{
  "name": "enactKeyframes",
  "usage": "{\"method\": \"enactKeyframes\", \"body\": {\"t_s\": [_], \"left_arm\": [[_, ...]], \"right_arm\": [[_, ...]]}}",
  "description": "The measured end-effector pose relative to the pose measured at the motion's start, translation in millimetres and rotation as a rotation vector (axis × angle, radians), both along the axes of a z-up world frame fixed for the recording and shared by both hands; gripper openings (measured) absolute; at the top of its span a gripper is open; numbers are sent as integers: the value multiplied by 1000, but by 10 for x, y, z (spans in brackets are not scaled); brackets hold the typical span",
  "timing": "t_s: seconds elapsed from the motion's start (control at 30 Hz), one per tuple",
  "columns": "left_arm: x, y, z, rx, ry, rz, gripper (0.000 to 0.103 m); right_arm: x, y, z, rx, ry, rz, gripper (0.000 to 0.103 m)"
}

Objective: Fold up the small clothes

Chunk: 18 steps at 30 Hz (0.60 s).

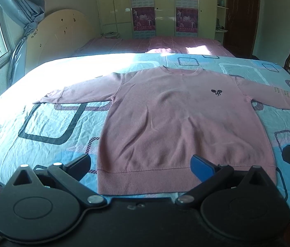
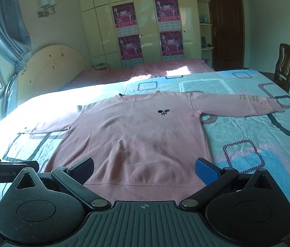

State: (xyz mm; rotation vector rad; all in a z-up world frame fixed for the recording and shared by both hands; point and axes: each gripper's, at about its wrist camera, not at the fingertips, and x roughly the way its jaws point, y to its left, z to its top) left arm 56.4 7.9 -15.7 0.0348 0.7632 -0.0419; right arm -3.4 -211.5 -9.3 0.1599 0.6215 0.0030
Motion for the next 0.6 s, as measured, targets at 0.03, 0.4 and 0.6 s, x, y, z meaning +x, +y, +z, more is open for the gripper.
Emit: {"method": "enactKeyframes", "body": {"t_s": [0.03, 0.4, 0.6], "left_arm": [[36, -2, -15, 3, 4, 0, 103], [669, -45, -212, 8, 60, -35, 103], [1176, -43, -350, 23, 83, -82, 103]], "right_arm": [[34, -1, -14, 1, -2, -3, 103], [508, -88, -158, 24, 9, -66, 103], [915, -162, -250, 27, 22, -120, 103]]}}
